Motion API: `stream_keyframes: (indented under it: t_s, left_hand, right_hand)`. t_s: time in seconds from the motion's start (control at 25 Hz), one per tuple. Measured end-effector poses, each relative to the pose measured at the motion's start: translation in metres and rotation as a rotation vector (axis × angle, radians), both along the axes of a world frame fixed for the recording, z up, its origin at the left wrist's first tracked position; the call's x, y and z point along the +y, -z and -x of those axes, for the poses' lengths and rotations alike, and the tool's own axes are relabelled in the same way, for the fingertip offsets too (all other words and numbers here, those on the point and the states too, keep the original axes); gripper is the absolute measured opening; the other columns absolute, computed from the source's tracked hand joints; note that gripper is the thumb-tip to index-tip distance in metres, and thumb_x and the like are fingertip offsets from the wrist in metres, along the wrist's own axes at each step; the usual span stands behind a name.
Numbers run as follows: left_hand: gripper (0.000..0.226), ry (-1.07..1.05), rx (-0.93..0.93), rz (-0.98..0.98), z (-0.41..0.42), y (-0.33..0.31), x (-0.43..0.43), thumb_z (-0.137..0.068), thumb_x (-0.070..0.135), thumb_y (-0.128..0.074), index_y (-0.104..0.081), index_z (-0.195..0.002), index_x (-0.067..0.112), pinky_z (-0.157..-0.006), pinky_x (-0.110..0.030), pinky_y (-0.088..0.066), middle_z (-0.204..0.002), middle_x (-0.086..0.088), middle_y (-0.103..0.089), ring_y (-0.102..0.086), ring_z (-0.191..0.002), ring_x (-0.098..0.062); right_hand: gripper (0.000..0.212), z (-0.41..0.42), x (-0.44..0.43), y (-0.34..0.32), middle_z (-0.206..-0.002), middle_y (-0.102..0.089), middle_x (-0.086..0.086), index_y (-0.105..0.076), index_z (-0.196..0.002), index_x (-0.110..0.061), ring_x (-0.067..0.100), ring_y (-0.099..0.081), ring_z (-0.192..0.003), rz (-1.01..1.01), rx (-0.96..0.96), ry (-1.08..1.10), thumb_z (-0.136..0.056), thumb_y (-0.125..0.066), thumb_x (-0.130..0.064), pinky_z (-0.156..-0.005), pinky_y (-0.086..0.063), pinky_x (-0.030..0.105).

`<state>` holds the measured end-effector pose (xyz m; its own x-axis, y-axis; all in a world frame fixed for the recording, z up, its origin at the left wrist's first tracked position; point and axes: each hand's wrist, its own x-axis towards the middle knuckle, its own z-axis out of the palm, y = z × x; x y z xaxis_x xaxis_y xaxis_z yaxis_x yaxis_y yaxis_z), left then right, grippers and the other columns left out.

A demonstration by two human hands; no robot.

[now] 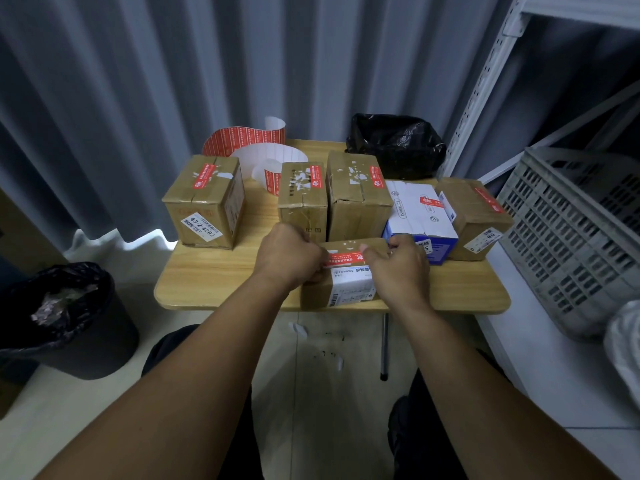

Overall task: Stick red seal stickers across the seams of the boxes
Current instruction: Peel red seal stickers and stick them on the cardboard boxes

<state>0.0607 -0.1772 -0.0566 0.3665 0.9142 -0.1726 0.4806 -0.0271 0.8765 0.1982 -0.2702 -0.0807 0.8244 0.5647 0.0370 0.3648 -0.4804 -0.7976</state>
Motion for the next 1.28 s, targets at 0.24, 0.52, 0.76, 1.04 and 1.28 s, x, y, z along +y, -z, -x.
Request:
stream_keyframes:
  t_s: [0.24,0.52,0.76,1.04,1.28]
  left_hand:
    - [0.008,-0.017,-0.048,0.017,0.002,-0.002,-0.004,-0.079,0.013,-0.074,-0.072,-0.073,0.009,-0.075,-0.047,-0.063,-0.069,-0.007,-0.074,-0.075,-0.074,-0.025]
    - [0.012,-0.115,-0.267,0.279,0.01,-0.014,-0.009,-0.083,-0.002,-0.055,-0.059,-0.073,0.002,-0.051,-0.029,-0.056,-0.061,-0.01,-0.054,-0.056,-0.053,-0.023]
    - [0.014,-0.129,-0.32,0.367,0.013,-0.012,-0.006,-0.088,0.001,-0.046,-0.055,-0.078,0.005,-0.043,-0.025,-0.046,-0.064,-0.008,-0.045,-0.043,-0.047,-0.018]
    - [0.012,-0.124,-0.296,0.354,0.013,-0.017,-0.008,-0.091,0.003,-0.049,-0.055,-0.08,0.005,-0.045,-0.025,-0.046,-0.062,-0.006,-0.049,-0.05,-0.047,-0.015]
    - [0.015,-0.12,-0.291,0.344,0.013,-0.018,-0.01,-0.088,0.001,-0.051,-0.054,-0.074,0.006,-0.043,-0.023,-0.043,-0.061,-0.007,-0.047,-0.045,-0.051,-0.018]
  right_hand:
    - [0.076,0.018,0.005,-0.003,-0.139,-0.046,0.011,-0.046,-0.136,-0.014,0.029,-0.04,-0.132,0.14,-0.104,0.039,-0.081,-0.071,-0.06,-0.101,-0.048,0.046]
    - [0.104,0.035,0.013,-0.006,-0.15,-0.032,0.013,-0.031,-0.148,-0.012,0.031,-0.029,-0.139,0.225,-0.119,0.085,-0.072,-0.073,-0.07,-0.106,-0.037,0.043]
    - [0.122,0.045,0.019,-0.006,-0.153,-0.024,0.012,-0.019,-0.154,-0.01,0.031,-0.023,-0.141,0.246,-0.103,0.088,-0.066,-0.074,-0.075,-0.107,-0.034,0.043]
    - [0.084,0.032,0.012,0.003,-0.153,-0.03,0.011,-0.029,-0.151,-0.016,0.03,-0.028,-0.141,0.144,-0.034,0.08,-0.088,-0.064,-0.059,-0.112,-0.037,0.047]
    - [0.127,0.047,0.009,0.001,-0.154,-0.025,0.012,-0.015,-0.155,-0.01,0.031,-0.023,-0.142,0.16,-0.101,0.053,-0.065,-0.073,-0.077,-0.111,-0.03,0.044]
